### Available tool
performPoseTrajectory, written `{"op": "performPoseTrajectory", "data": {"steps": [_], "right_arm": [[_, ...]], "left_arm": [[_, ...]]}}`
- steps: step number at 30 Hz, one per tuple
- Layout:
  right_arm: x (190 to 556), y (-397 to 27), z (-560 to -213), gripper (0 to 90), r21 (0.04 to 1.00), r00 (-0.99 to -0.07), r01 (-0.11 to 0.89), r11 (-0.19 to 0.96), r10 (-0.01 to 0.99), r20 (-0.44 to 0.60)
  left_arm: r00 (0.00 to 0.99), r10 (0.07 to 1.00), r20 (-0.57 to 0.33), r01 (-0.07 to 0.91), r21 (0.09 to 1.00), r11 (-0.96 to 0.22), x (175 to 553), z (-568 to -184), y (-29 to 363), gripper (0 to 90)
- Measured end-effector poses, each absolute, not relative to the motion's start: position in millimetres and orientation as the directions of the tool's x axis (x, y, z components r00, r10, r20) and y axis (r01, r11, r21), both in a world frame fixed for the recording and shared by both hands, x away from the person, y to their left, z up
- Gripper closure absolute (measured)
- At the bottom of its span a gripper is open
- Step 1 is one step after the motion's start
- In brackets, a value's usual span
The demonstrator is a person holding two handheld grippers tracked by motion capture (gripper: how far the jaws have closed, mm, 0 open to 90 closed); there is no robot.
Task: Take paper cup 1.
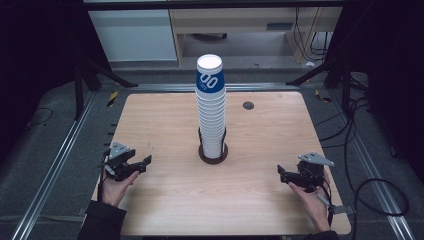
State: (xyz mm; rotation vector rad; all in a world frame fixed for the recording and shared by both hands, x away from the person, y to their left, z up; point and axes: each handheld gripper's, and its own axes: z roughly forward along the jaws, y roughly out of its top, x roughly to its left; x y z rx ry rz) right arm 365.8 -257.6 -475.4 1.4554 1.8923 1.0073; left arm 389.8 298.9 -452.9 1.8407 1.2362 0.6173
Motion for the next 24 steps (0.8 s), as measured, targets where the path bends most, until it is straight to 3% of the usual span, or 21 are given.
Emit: {"op": "performPoseTrajectory", "data": {"steps": [4, 11, 24], "right_arm": [[363, -256, -469, 6.7, 0.846, -0.282, 0.523, 0.108, 0.958, 0.052], [361, -251, -455, 8.1, 0.885, -0.318, 0.457, 0.093, 0.946, 0.065], [376, -226, -371, 9.6, 0.961, -0.397, 0.27, 0.055, 0.916, 0.059]], "left_arm": [[0.398, 0.914, -0.075, 0.553, 0.815, -0.174, 390, -454, 298, 31.1], [0.408, 0.909, -0.089, 0.566, 0.805, -0.176, 391, -454, 297, 24.9], [0.439, 0.894, -0.088, 0.574, 0.793, -0.204, 392, -457, 294, 17.9]]}}
